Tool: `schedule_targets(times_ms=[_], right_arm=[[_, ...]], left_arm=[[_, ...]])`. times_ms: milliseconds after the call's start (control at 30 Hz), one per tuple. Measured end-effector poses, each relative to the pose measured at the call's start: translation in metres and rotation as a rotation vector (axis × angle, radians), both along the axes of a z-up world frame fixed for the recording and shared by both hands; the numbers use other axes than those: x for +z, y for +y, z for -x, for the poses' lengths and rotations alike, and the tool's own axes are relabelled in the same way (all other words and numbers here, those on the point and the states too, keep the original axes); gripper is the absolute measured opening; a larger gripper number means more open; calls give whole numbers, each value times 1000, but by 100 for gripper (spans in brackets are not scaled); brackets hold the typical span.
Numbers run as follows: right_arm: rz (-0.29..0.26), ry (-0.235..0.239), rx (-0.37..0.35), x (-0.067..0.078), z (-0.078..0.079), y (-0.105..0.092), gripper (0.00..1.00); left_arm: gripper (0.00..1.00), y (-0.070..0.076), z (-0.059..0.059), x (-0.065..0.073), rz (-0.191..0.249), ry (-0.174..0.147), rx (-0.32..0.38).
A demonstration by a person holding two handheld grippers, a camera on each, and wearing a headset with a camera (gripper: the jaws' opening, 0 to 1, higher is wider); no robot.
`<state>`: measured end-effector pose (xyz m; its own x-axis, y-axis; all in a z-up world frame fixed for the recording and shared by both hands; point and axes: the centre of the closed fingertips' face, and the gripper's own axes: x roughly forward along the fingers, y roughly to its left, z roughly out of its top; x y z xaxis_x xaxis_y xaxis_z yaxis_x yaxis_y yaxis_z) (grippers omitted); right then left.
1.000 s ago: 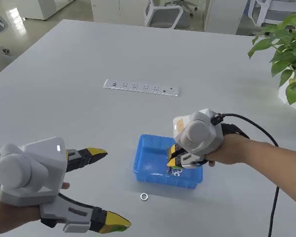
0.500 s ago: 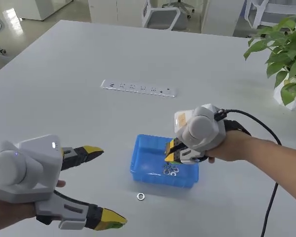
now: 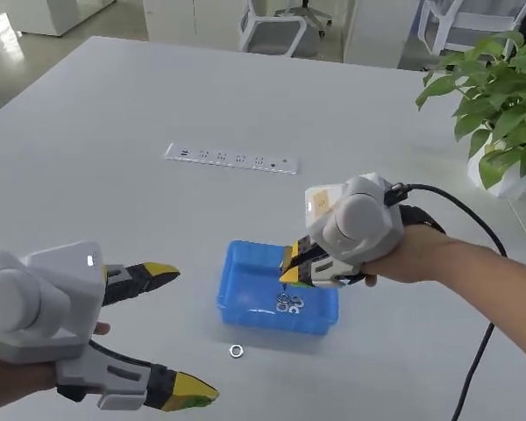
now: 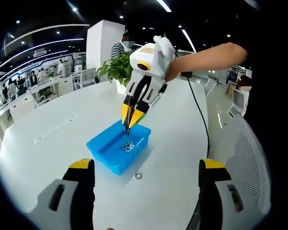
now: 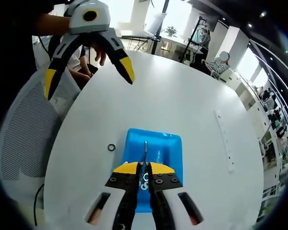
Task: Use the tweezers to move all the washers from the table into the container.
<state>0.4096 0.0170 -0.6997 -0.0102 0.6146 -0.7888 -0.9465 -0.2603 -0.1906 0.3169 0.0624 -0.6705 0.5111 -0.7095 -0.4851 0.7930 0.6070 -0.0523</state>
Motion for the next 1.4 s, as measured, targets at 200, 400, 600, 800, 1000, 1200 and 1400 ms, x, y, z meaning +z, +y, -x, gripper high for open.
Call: schedule_targets(times_ms=[200,400,600,800,1000,1200,1400], right_arm=[[-14,20,16,13,16,1,8],[-14,42,34,19,36,3,8],[-7,59,51,16,52,5,8],[1,77,66,5,66,7,8],[11,93,78,-5,75,10,8],[18,100,85,-12,78,13,8],[11,110,86,-16,80,18,8]], left_arm=[[75,-4,-9,12,-10,-40,-3],[57,-15,-17,26,1,-87,-35],[44,-30,-16,31,14,-89,-85],[29,-46,-16,35,1,-101,-140],[19,-57,-14,34,-23,-97,-214],[14,-59,-15,30,-44,-102,-256],[5,-54,-17,24,-72,-98,-276]])
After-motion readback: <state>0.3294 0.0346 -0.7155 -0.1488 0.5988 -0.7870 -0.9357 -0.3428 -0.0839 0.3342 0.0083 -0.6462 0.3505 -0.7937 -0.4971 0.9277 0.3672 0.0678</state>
